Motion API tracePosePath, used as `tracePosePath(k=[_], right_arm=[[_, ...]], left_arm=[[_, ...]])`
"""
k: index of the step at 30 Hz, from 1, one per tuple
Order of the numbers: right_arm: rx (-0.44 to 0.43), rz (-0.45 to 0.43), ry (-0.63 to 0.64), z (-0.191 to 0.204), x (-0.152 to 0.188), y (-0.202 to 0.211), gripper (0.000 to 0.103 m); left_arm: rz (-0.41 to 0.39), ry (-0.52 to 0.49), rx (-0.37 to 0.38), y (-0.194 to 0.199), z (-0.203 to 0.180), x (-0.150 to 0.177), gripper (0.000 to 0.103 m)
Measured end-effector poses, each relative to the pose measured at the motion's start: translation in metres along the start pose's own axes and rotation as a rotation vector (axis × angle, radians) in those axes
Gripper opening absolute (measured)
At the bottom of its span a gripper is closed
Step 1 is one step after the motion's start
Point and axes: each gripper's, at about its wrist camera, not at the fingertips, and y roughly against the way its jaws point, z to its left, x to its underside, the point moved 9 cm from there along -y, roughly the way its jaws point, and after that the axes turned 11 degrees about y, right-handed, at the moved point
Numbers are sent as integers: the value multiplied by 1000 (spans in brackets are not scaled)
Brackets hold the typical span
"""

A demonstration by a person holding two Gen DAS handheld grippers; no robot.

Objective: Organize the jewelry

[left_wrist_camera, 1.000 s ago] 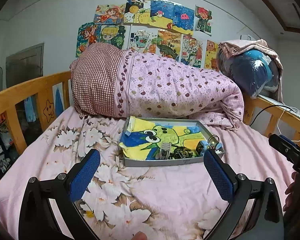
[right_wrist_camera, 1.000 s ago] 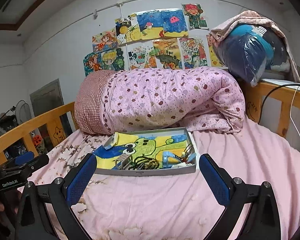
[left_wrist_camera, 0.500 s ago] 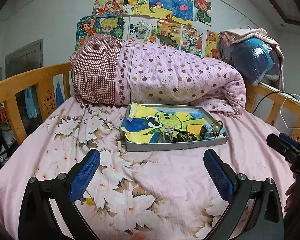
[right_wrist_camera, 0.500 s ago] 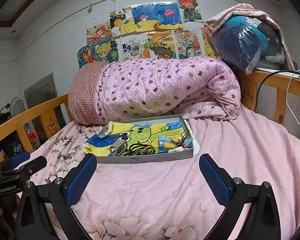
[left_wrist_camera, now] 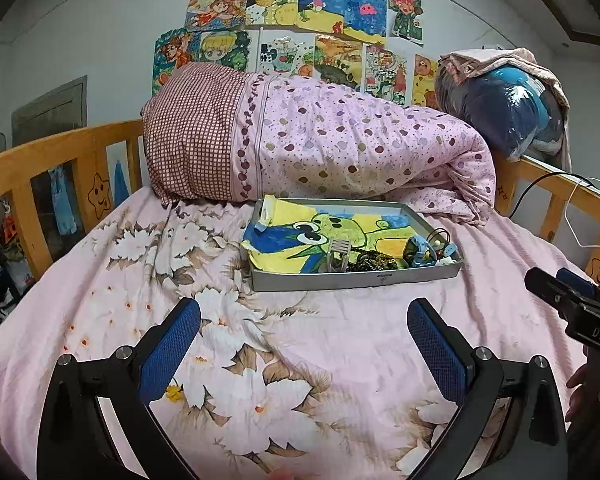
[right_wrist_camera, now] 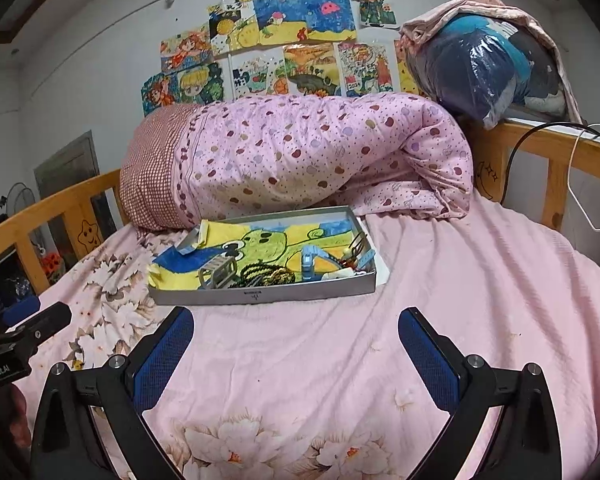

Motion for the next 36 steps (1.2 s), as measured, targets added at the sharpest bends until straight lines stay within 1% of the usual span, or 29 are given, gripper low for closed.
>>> tracePosePath(k=[13, 24, 36], right_arm=[[9, -10, 9, 1, -1, -3, 103], [13, -24, 12, 1, -4, 0, 103], [12, -23, 12, 1, -4, 0, 103]], left_arm=[[15, 8, -15, -3, 7, 8, 101], [30, -10, -24, -8, 11, 15, 101], [30, -10, -22, -9, 11, 15, 101]])
